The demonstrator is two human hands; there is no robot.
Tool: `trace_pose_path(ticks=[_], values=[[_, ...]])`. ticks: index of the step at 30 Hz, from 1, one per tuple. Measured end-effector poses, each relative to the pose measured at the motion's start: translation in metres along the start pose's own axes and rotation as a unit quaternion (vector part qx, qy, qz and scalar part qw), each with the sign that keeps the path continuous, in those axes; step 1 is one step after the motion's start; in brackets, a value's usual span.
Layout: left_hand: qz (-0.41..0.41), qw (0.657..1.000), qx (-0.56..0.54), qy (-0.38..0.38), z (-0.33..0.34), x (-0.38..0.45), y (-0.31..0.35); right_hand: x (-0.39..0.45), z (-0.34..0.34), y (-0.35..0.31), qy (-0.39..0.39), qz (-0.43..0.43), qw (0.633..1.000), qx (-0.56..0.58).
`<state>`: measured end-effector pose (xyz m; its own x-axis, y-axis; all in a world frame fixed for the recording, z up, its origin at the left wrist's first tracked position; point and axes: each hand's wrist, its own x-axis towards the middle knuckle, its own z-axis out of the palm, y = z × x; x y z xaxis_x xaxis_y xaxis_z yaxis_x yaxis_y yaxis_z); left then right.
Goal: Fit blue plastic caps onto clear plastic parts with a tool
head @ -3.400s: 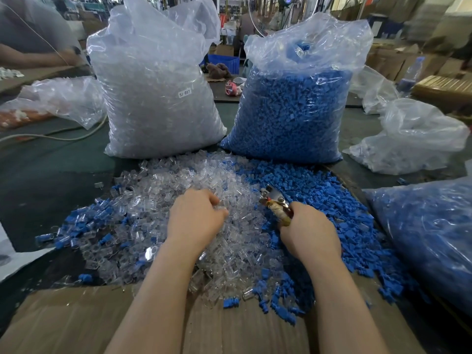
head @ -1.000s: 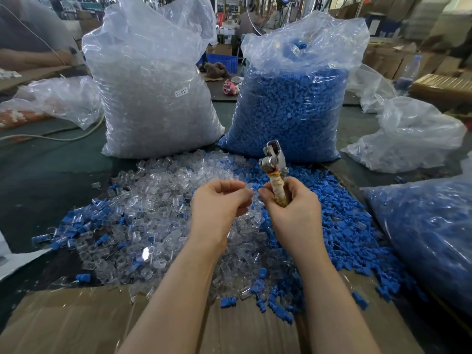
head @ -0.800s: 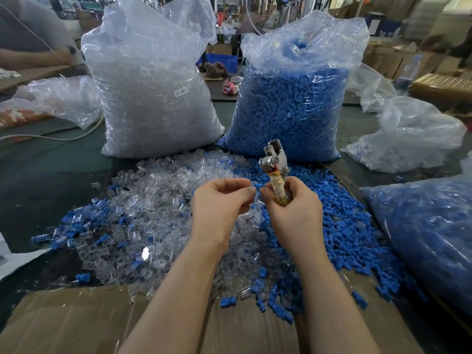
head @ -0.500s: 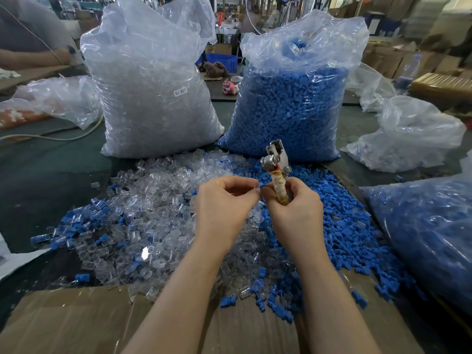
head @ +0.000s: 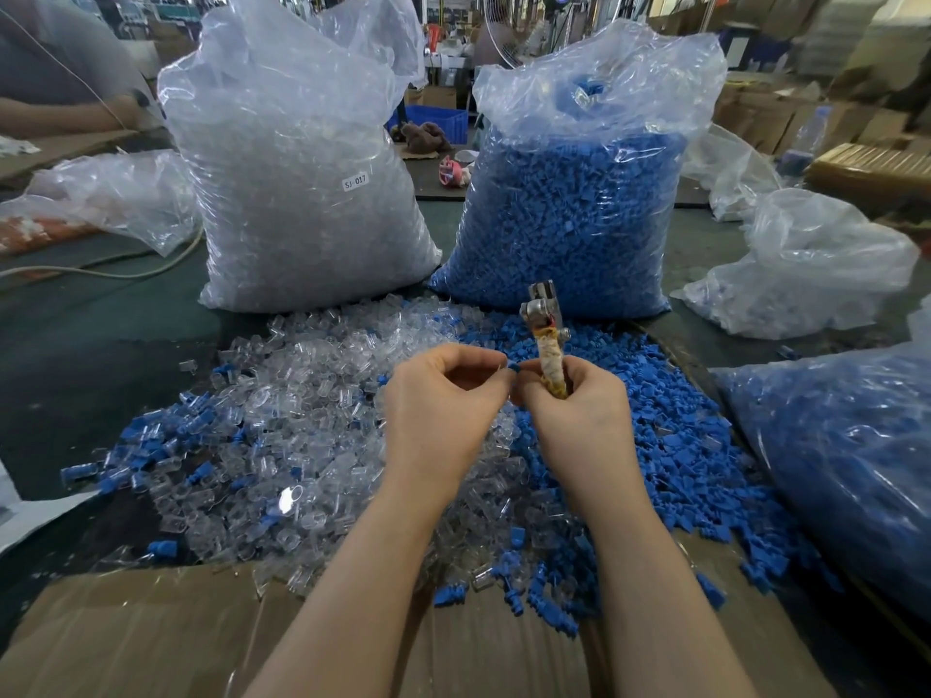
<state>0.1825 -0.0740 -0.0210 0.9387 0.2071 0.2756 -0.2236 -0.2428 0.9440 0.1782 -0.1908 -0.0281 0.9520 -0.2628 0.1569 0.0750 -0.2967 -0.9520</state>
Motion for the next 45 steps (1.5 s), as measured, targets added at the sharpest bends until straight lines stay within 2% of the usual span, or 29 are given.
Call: trace_pose_path(ticks=[10, 14, 19, 23, 33, 45], values=[[0.046, 0.999, 0.024, 0.005, 0.000, -0.002, -0.003, -0.001, 0.000, -0.005, -0.005, 0.059, 0.997, 0.053], [0.018, 1.000, 0.012, 0.002, 0.001, -0.001, -0.003, 0.001, -0.004, -0.007, -0.041, 0.069, 0.995, 0.065], [-0.091, 0.989, -0.119, -0.014, -0.004, 0.005, -0.004, 0.003, -0.018, -0.004, -0.118, 0.051, 0.992, -0.011], [-0.134, 0.971, -0.194, -0.027, -0.007, 0.008, -0.005, 0.004, -0.026, 0.001, -0.177, 0.044, 0.979, -0.090], [-0.141, 0.963, -0.226, -0.037, -0.011, 0.011, -0.003, 0.003, -0.026, 0.002, -0.247, 0.014, 0.961, -0.121], [-0.139, 0.964, -0.219, -0.059, -0.016, 0.012, -0.006, 0.003, -0.026, 0.002, -0.256, -0.006, 0.954, -0.155]])
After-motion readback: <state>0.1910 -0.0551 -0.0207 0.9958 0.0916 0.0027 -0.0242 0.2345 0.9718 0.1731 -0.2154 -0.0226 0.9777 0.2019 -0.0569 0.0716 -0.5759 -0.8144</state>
